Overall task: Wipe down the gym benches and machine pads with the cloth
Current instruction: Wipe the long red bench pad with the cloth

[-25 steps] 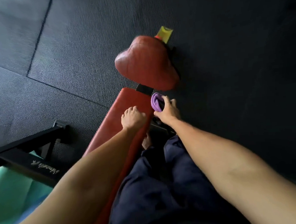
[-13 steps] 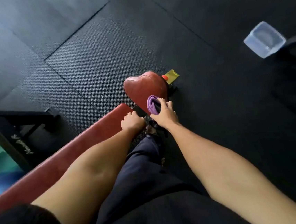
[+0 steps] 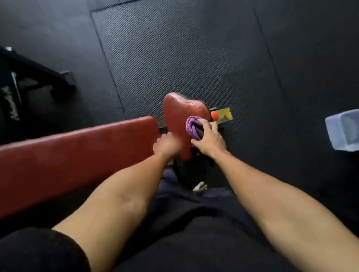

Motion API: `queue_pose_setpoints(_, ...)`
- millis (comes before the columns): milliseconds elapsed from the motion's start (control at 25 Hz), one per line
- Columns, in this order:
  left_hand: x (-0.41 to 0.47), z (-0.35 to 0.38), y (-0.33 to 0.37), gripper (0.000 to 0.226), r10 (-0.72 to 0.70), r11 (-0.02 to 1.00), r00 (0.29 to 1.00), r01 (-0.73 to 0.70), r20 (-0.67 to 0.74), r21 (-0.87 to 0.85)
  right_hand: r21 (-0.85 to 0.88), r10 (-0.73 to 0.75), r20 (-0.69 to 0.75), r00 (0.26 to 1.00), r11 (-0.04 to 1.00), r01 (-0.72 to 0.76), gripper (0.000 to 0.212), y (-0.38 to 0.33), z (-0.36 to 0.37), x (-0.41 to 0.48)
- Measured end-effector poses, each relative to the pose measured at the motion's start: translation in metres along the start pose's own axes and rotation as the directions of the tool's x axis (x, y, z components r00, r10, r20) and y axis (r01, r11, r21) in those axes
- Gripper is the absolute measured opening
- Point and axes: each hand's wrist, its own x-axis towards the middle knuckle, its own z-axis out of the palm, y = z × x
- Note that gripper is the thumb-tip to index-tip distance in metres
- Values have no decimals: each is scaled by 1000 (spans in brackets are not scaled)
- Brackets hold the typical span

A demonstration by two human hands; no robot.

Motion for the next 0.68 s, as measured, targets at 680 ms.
queue_pose_setpoints(680, -16, 86, 130, 54, -546, 615, 837, 435, 43, -658, -272, -566, 367, 738, 693, 667, 67, 49, -94, 120)
